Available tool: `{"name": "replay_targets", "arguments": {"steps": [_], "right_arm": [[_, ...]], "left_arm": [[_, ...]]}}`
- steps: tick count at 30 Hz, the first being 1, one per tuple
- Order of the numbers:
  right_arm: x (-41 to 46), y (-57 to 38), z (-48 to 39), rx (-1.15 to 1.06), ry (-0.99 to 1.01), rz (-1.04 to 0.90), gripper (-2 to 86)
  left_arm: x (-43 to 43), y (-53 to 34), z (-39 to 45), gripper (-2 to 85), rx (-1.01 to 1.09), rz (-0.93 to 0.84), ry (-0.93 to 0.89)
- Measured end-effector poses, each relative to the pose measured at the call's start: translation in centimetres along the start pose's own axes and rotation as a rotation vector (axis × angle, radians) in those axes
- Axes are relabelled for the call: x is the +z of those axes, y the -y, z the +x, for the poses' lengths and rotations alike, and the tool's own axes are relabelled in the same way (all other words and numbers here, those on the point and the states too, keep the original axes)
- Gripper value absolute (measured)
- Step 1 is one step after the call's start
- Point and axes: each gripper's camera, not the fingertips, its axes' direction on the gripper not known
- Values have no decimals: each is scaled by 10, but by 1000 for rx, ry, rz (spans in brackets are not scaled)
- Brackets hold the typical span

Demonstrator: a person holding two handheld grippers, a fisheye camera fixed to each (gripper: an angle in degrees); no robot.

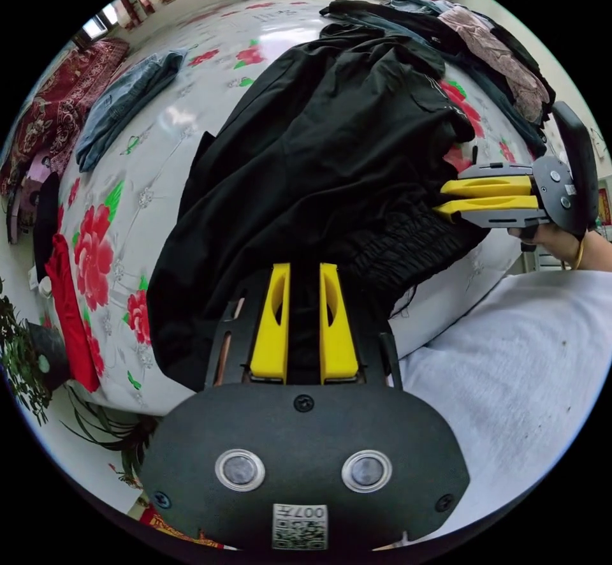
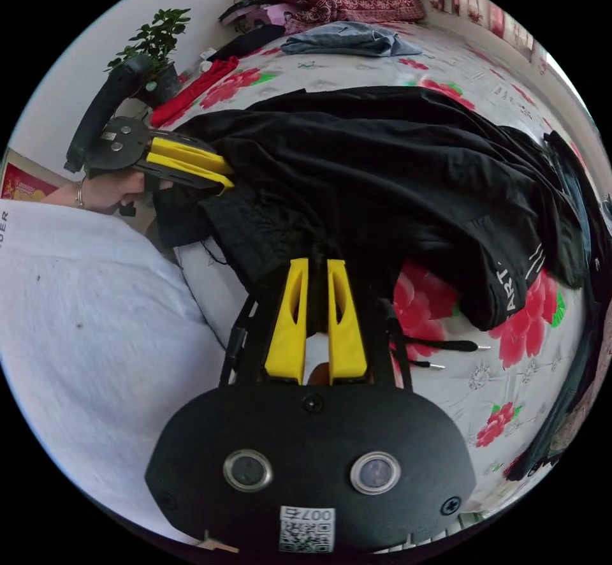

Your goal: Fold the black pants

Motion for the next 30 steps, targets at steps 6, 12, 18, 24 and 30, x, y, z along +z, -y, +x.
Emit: {"name": "replay_targets", "arguments": {"steps": [6, 12, 18, 24, 30], "right_arm": [[9, 50, -19, -121, 99, -42, 60], [22, 105, -51, -298, 185, -89, 52], [32, 158, -78, -396, 279, -129, 44], [30, 192, -74, -370, 367, -159, 28], [-28, 176, -1, -112, 447, 88, 11]], "left_arm": [[0, 10, -29, 67, -8, -1, 21], [0, 18, -52, 62, -22, -3, 36], [0, 26, -81, 64, -52, -17, 78], [0, 35, -113, 67, -84, -39, 125], [5, 34, -123, 51, -134, -60, 353]]}}
